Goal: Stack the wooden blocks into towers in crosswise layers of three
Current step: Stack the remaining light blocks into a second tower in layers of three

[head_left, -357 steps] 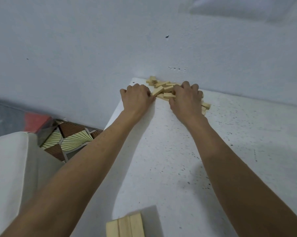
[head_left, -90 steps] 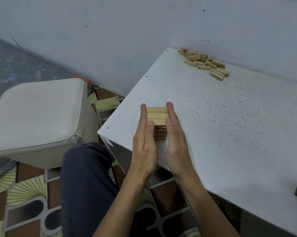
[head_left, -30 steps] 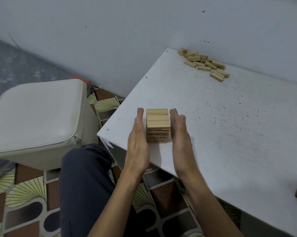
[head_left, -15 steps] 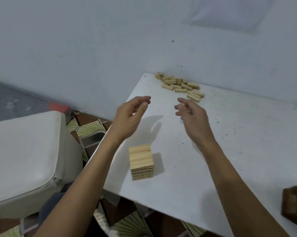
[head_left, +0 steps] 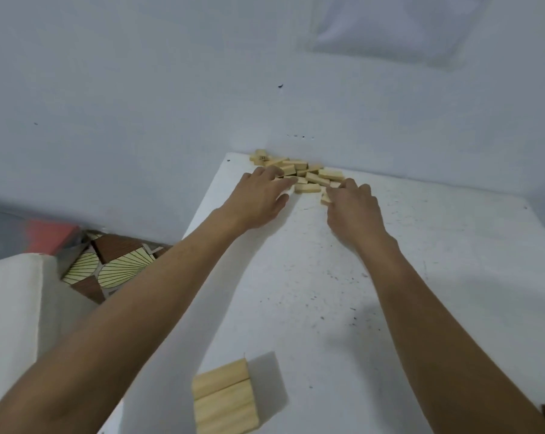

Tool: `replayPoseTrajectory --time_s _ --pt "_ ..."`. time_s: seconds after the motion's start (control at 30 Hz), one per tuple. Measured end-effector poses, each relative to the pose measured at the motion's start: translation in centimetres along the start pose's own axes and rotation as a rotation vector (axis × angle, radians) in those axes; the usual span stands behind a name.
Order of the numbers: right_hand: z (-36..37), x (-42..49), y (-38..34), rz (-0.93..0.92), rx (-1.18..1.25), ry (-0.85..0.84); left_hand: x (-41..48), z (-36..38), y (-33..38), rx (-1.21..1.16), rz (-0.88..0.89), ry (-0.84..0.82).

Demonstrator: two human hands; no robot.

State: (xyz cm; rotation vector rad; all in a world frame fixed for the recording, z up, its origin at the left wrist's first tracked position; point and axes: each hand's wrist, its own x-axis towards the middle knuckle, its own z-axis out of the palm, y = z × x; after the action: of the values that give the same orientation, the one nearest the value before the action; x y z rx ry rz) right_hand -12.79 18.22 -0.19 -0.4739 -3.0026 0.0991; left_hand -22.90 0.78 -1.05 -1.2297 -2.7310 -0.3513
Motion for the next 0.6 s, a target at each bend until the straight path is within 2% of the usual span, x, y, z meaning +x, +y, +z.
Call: replayPoseTrajectory --time_s 0.17,0.6 --pt "1.2 0.5 0.5 -0.001 -0.007 0.034 0.9 1.5 0.1 0.076 -0.003 -0.004" --pt "1.7 -2.3 0.6 -0.04 0.176 0.116 -0.2 1.0 1.0 0.086 0.077 -0.001"
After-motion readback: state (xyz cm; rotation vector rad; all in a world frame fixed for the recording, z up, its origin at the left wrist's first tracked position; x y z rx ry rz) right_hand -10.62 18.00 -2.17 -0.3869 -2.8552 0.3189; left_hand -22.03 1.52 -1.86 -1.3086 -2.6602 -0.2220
